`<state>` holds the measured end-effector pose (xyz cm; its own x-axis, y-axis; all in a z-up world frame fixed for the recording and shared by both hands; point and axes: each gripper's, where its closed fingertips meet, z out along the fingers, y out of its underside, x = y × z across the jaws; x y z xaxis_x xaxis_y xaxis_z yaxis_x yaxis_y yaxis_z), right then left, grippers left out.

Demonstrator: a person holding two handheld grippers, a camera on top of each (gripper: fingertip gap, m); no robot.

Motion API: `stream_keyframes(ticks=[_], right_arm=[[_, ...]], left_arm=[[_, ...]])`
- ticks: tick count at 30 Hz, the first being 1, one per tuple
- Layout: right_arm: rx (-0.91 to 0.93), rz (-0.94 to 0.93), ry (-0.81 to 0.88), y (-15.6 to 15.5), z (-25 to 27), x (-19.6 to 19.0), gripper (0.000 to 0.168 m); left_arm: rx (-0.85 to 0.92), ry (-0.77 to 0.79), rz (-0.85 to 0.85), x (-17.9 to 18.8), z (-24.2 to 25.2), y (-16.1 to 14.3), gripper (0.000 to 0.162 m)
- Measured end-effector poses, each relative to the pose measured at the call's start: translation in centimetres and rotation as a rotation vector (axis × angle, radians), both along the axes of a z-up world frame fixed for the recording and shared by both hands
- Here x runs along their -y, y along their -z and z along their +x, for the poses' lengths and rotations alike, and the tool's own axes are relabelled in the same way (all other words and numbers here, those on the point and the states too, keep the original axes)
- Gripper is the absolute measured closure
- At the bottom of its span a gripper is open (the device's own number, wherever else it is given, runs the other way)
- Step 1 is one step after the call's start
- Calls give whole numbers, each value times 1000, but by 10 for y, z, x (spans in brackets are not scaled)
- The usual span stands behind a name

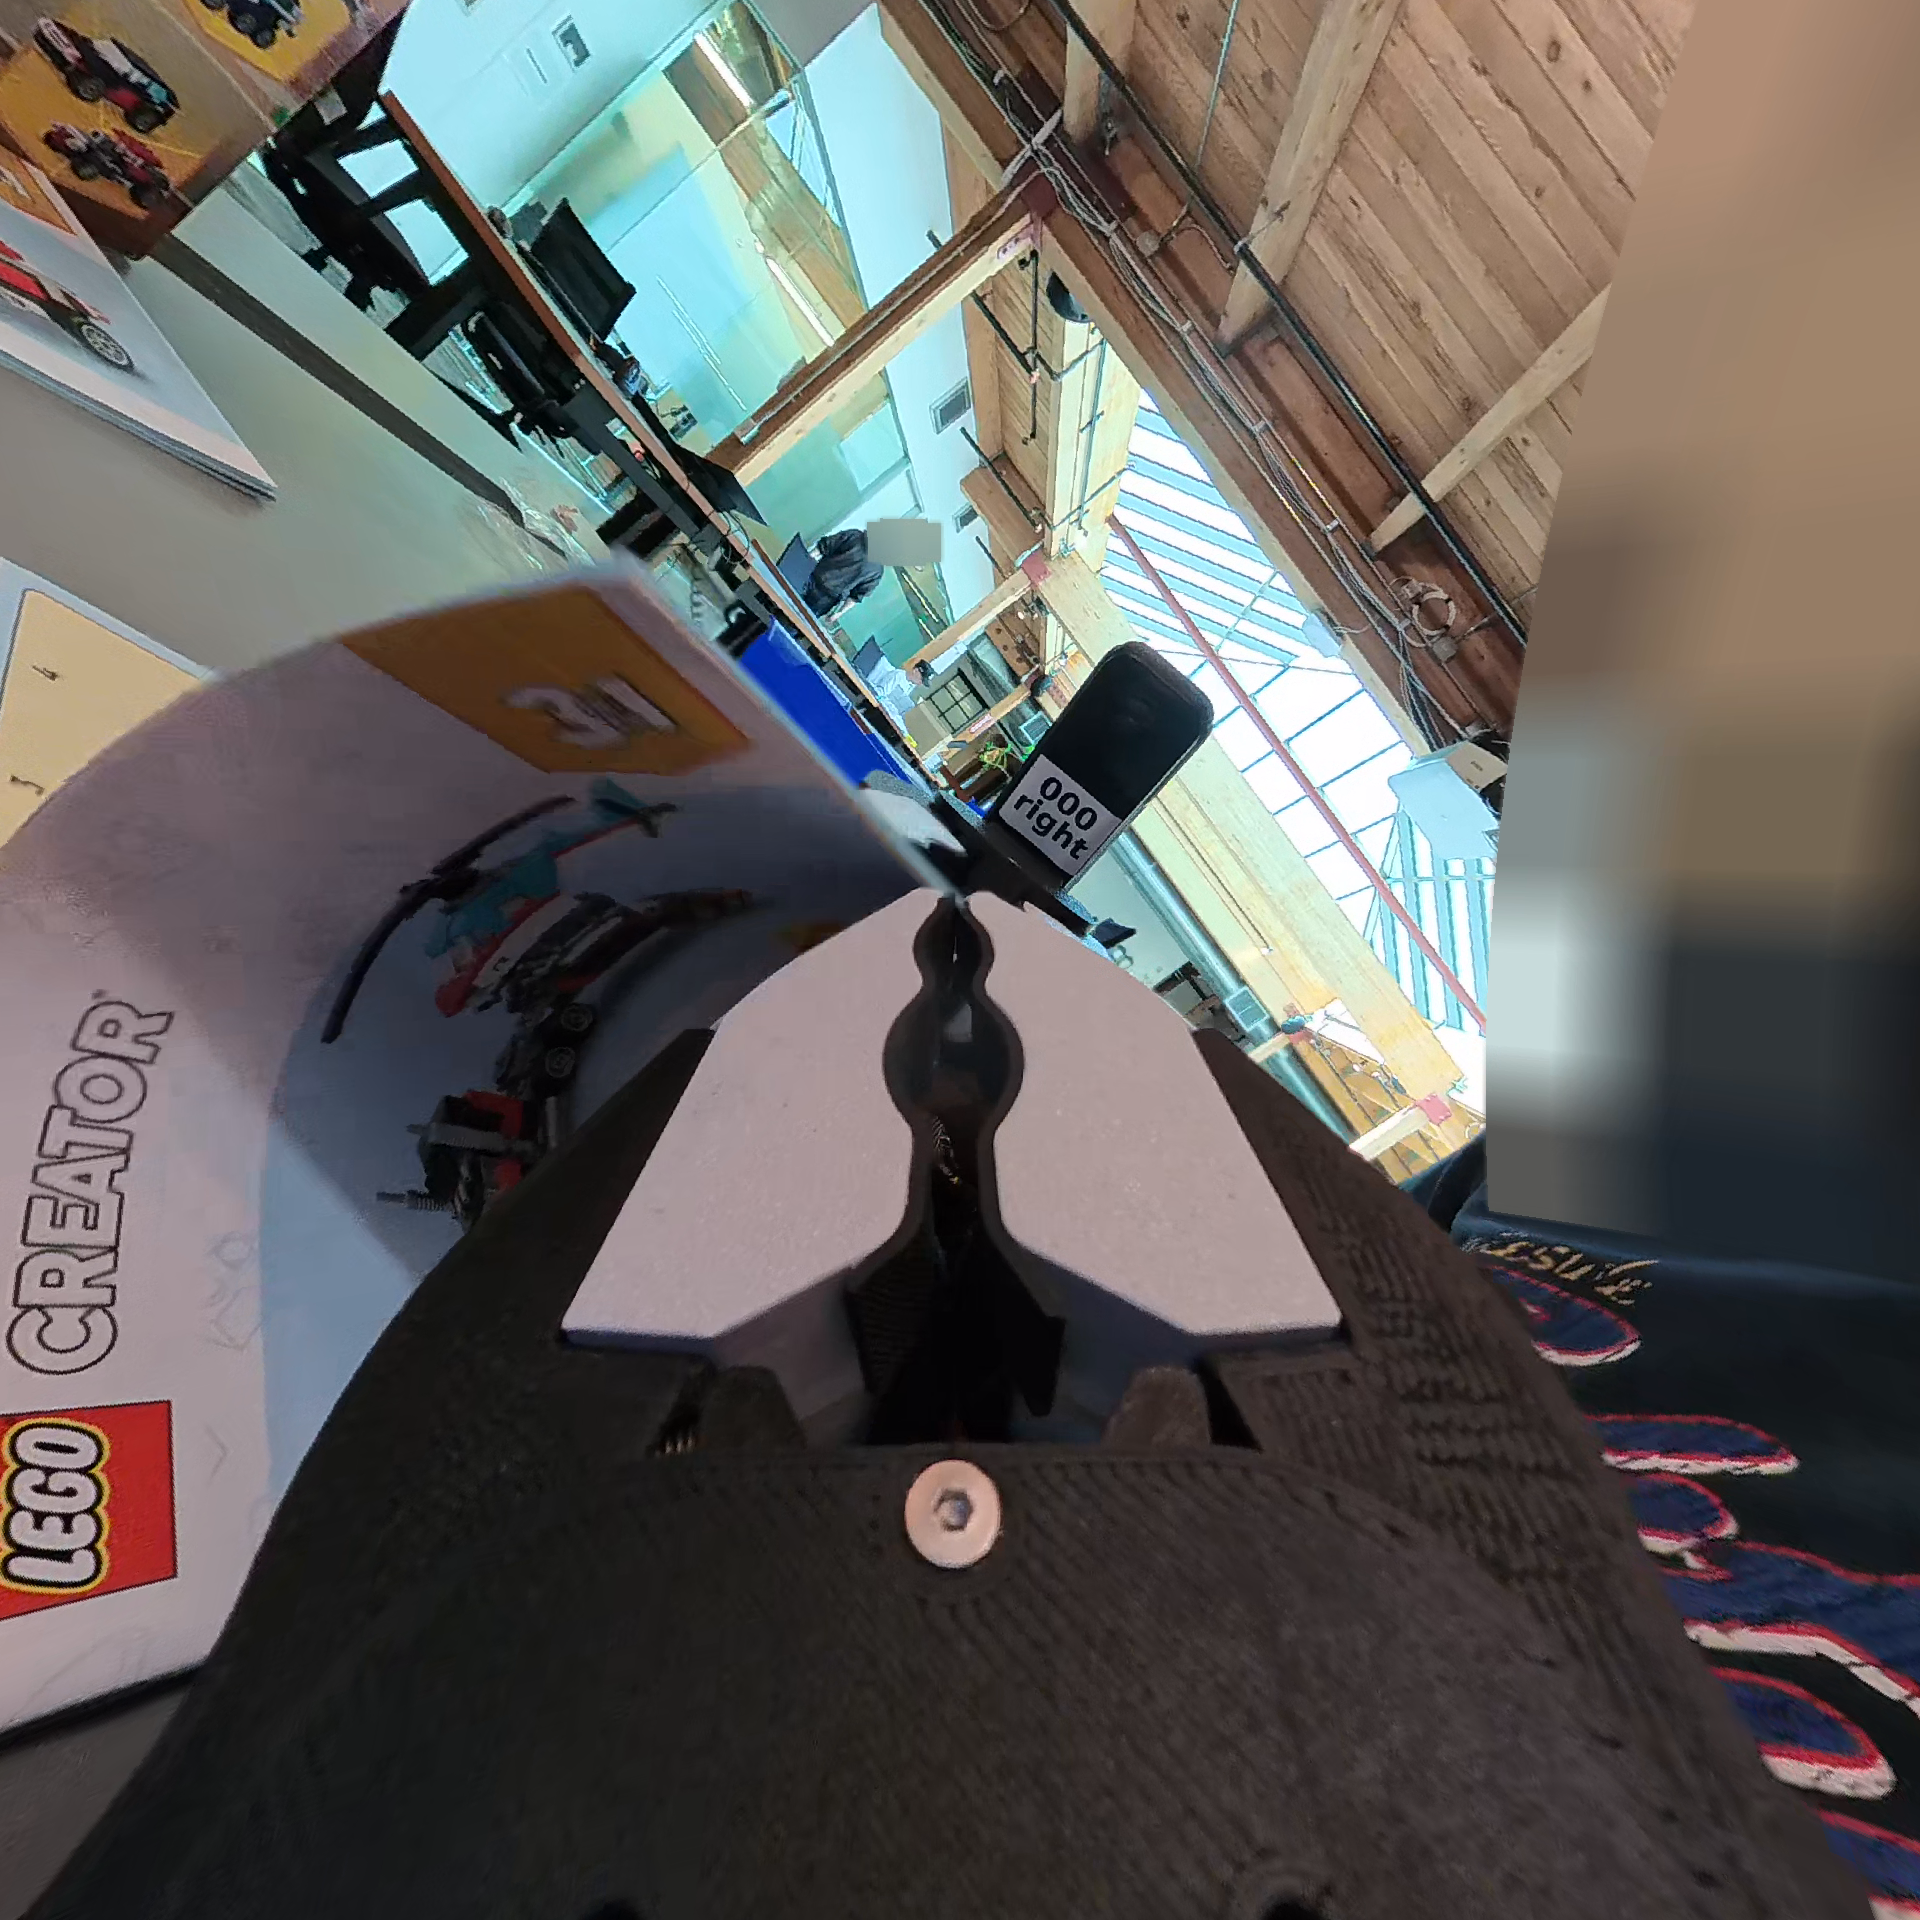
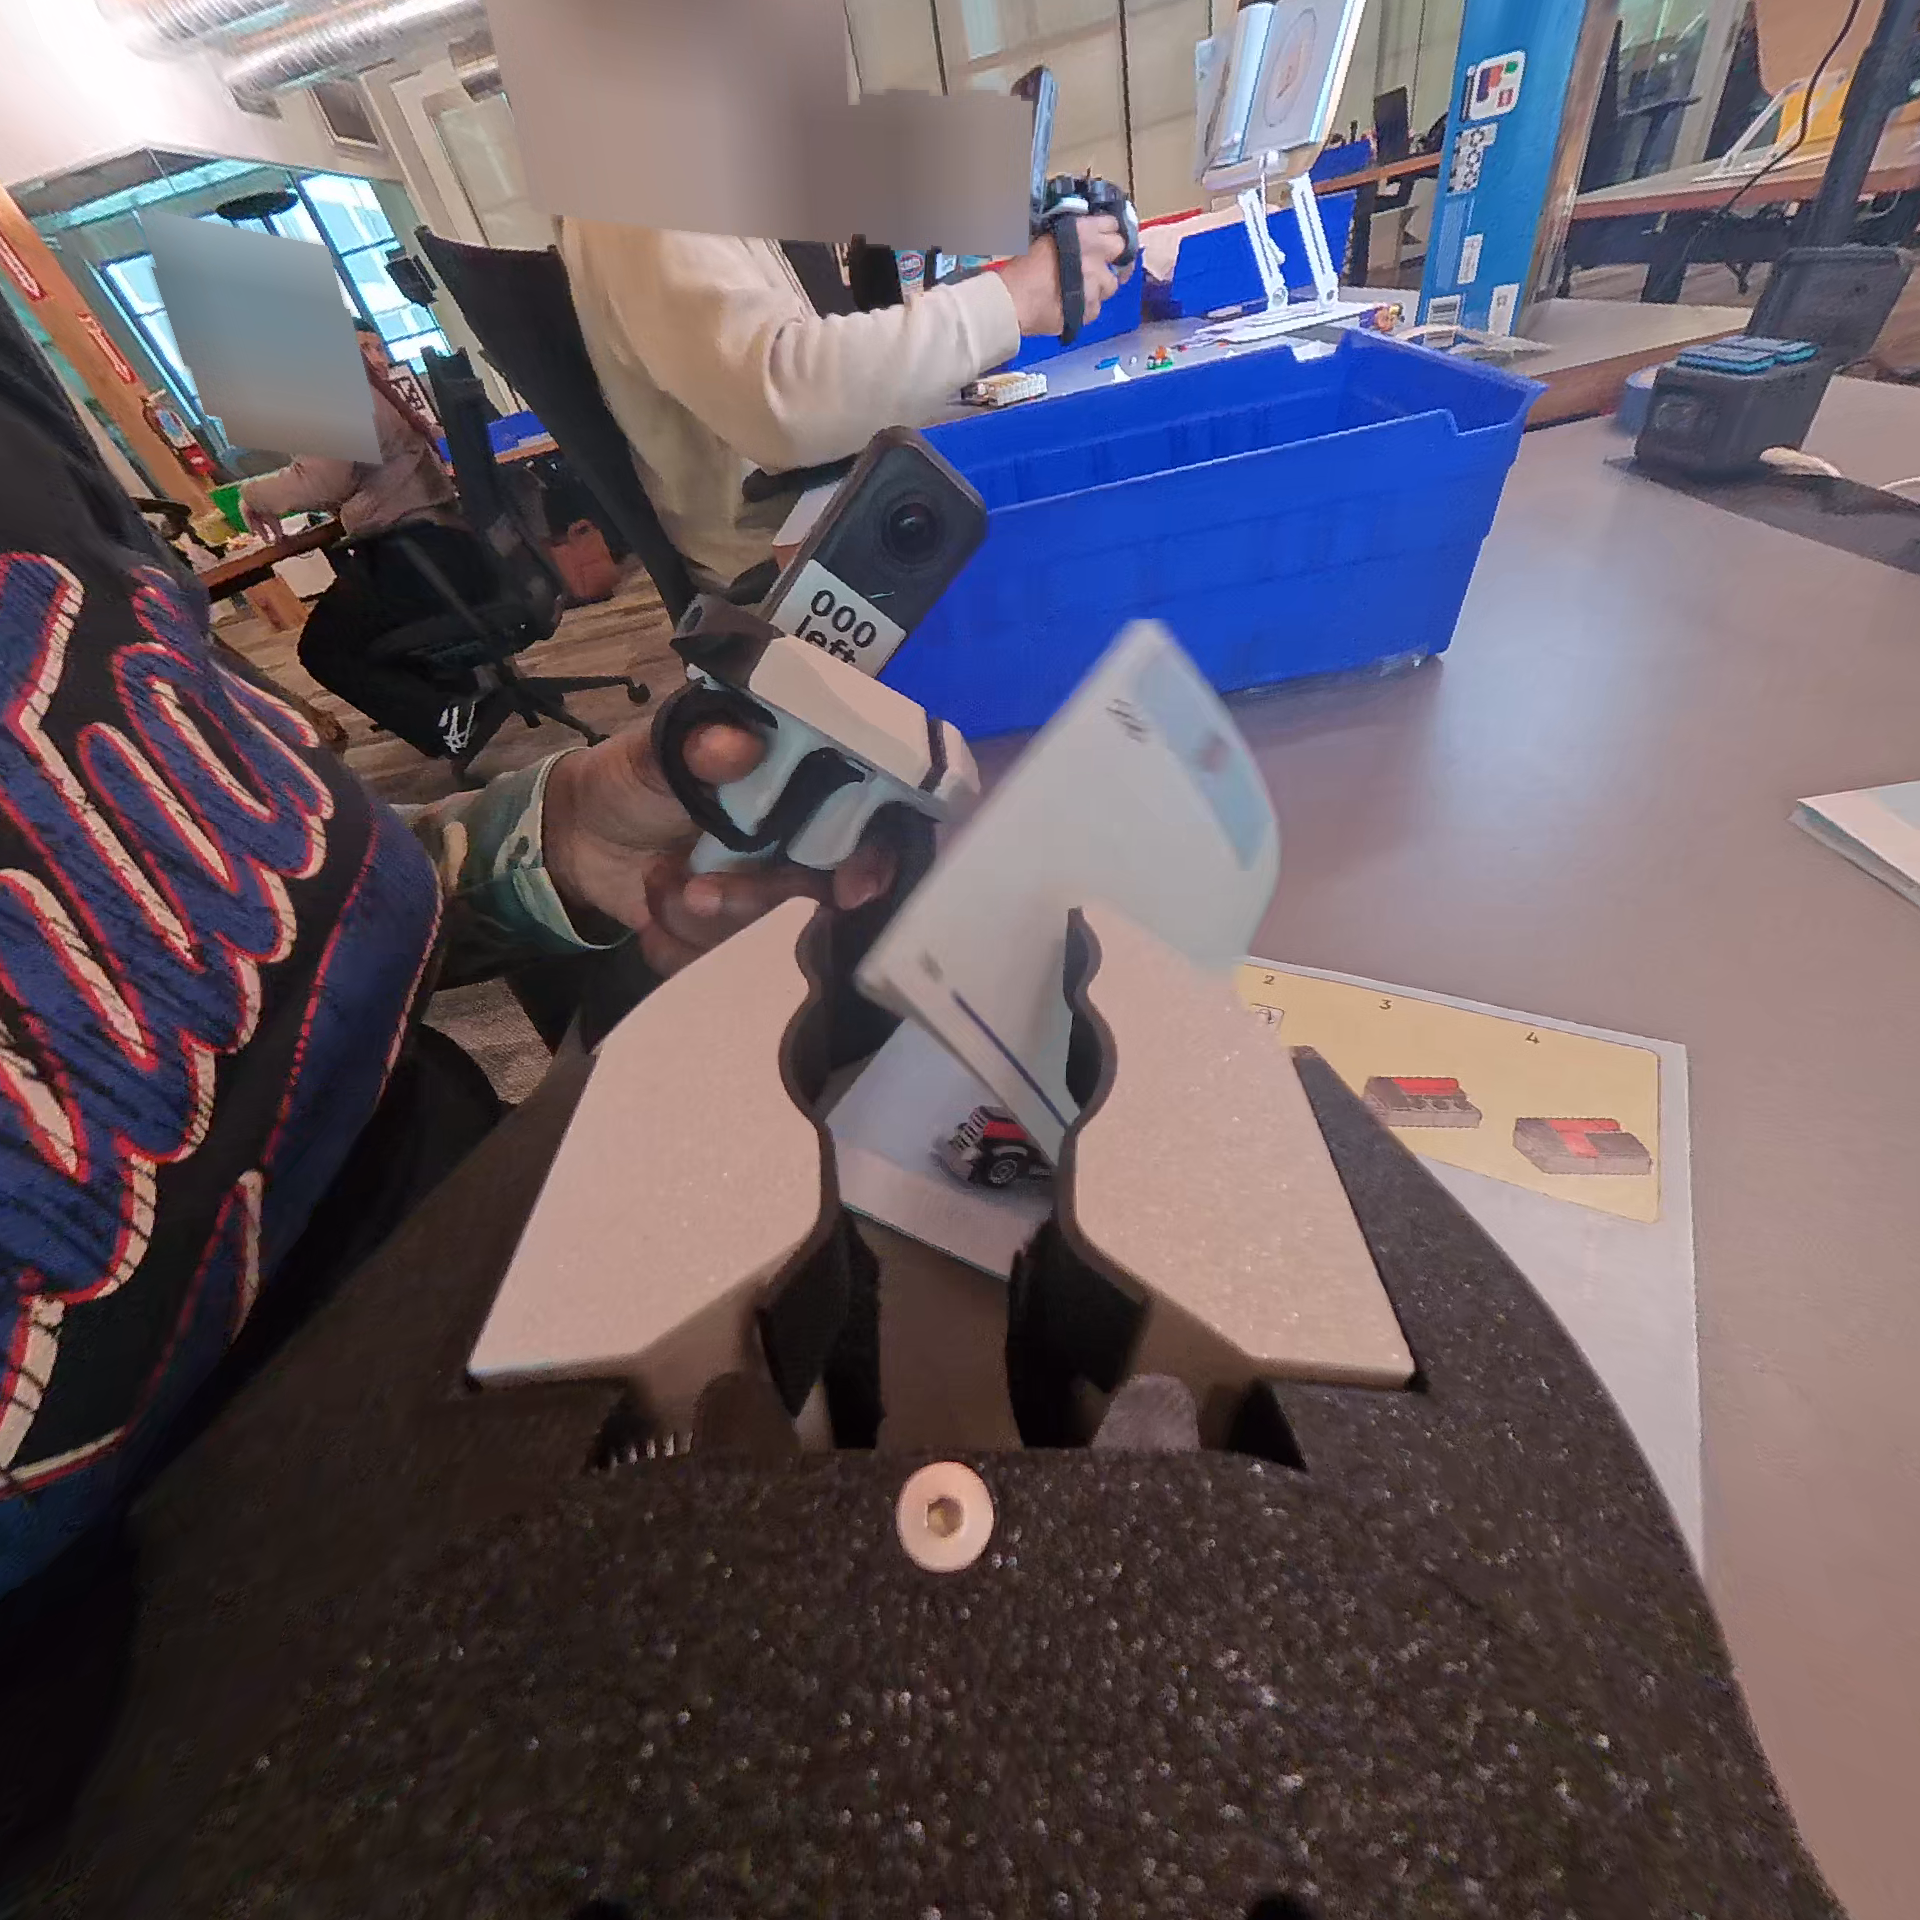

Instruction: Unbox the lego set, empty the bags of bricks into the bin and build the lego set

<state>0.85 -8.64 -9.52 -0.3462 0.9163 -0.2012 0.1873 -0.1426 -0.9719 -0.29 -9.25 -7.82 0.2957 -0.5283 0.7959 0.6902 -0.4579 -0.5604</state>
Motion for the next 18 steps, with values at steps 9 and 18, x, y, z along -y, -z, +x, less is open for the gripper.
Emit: stream_keyframes(ticks=[9, 18], right_arm=[[-45, 86, 92, -6, 4, -13, 112], [-43, 203, 84, -3, 3, -6, 102]], left_arm=[[-8, -1, -2, 0, 1, 1, 162], [10, 7, 13, 2, 0, -3, 162]])
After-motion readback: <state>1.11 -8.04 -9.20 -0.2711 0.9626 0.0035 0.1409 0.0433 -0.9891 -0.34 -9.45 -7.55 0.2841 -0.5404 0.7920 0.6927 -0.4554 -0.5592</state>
